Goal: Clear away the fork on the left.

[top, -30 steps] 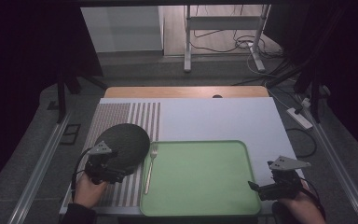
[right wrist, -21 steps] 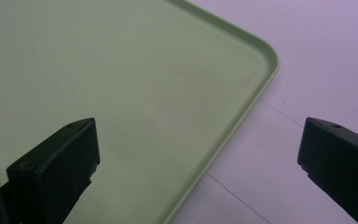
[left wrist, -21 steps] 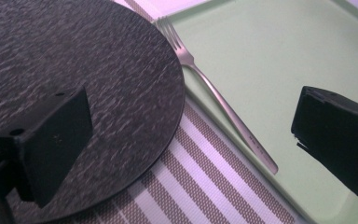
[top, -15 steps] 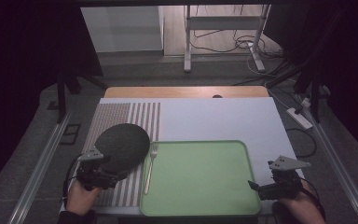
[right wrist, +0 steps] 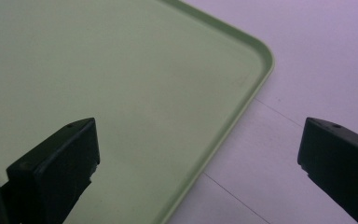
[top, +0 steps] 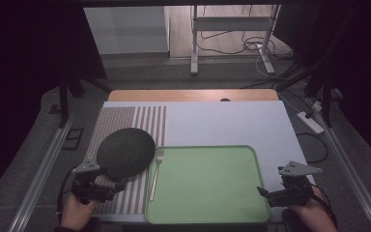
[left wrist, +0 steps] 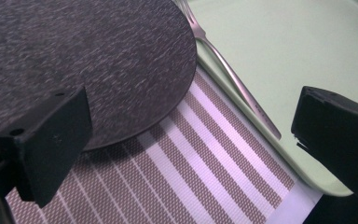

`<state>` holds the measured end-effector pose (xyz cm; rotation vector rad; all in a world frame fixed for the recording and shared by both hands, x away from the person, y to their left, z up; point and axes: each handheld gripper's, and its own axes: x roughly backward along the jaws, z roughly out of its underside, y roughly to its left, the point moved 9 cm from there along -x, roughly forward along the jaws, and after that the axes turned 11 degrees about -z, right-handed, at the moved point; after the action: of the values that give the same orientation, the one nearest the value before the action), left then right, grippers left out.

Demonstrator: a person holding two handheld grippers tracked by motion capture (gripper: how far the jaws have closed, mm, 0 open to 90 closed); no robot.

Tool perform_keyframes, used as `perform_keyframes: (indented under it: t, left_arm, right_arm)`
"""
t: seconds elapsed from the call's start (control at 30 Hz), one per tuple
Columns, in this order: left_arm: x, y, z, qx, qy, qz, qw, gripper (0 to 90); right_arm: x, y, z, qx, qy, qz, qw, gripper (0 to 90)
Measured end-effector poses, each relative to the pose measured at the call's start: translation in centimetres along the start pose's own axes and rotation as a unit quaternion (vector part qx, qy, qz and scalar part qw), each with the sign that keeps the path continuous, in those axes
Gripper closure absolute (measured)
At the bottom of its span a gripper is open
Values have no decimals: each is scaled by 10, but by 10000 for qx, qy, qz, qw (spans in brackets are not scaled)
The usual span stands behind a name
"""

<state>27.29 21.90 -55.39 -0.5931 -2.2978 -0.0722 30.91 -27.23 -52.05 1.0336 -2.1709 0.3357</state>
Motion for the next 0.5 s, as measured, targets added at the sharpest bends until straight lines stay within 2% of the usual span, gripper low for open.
perform_keyframes:
  t: [0.5]
  left_arm:
    - [15, 10, 11, 172, -15, -260, 9995, 0]
  right_arm:
    - [0, 0, 0, 22, 16, -6, 10000, 0]
